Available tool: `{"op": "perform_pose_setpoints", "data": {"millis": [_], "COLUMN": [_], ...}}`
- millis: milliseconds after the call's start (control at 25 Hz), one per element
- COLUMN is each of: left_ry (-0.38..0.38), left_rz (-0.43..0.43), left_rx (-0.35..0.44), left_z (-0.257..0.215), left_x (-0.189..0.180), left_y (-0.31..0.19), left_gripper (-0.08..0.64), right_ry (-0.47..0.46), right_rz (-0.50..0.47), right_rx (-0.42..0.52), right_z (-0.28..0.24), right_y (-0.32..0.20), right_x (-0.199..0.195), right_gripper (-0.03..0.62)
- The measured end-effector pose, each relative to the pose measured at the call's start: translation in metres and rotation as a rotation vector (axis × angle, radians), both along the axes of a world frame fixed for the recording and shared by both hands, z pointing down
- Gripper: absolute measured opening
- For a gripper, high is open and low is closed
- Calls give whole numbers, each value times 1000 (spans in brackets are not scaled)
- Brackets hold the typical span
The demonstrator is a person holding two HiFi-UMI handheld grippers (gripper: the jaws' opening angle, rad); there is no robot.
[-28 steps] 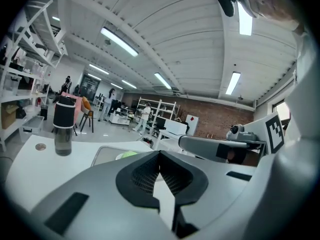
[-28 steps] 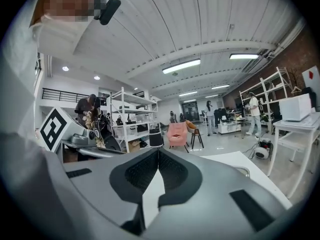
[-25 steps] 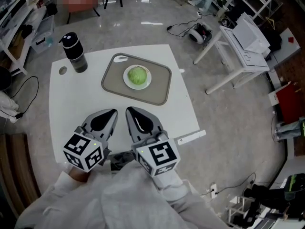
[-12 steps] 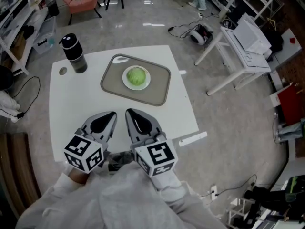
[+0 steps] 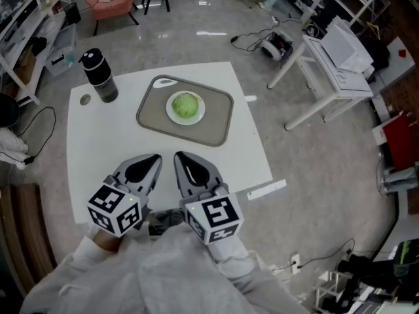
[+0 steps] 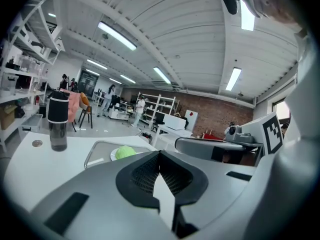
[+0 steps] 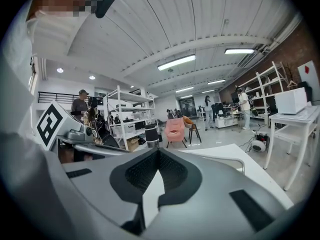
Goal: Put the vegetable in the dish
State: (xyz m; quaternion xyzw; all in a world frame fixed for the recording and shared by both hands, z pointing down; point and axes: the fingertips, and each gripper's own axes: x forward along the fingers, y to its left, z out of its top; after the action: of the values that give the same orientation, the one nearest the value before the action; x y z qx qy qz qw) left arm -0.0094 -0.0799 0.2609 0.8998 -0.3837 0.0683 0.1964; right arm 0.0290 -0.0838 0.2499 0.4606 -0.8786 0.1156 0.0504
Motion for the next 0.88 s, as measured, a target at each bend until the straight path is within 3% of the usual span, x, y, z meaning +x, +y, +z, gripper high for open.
{"op": "perform_pose_setpoints", "data": {"millis": [240,880], "left_ry": [-47,-54], "left_rz": [9,11], "left_rx": [50,6], "left_z": [-7,8], "left_x": [2,-14], "left_y": [-1,-2], "left_gripper": [8,8], "right_ry": [30,86], "right_rz": [-15,-38], "right_rx": [-5,1], "right_z": [3,3], "right_y": [-2,-3], "right_x": [0,-18], "right_gripper": [12,12]}}
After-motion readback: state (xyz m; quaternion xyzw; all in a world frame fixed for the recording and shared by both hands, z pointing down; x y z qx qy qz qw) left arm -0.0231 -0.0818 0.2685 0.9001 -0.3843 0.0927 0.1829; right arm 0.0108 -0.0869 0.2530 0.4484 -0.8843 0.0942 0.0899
